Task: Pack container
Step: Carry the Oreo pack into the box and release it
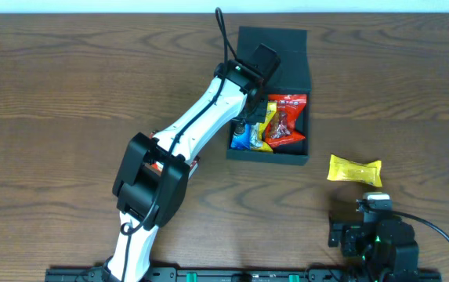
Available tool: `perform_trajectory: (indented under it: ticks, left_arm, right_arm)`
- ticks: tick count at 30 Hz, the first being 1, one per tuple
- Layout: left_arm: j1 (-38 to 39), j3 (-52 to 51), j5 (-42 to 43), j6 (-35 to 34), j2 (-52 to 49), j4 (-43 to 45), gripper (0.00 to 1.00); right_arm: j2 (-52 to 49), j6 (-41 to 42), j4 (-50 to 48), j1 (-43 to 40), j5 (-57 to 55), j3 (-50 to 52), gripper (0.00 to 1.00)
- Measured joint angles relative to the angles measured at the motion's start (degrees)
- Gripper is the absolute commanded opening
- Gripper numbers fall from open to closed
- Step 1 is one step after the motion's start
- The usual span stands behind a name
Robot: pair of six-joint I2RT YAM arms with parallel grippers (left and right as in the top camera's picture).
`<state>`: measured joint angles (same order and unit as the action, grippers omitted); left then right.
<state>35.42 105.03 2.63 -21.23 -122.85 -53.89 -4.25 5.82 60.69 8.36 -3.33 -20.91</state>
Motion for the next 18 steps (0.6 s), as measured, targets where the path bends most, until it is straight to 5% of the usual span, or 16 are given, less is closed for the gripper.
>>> perform_trajectory:
  ticks: [18]
  left_arm:
    - [-1.2, 1.2, -0.1, -1.7, -0.2, -2.2, 0.84]
  right_arm:
    - [0.0, 0.0, 0.0, 0.0, 0.0, 0.0, 0.99]
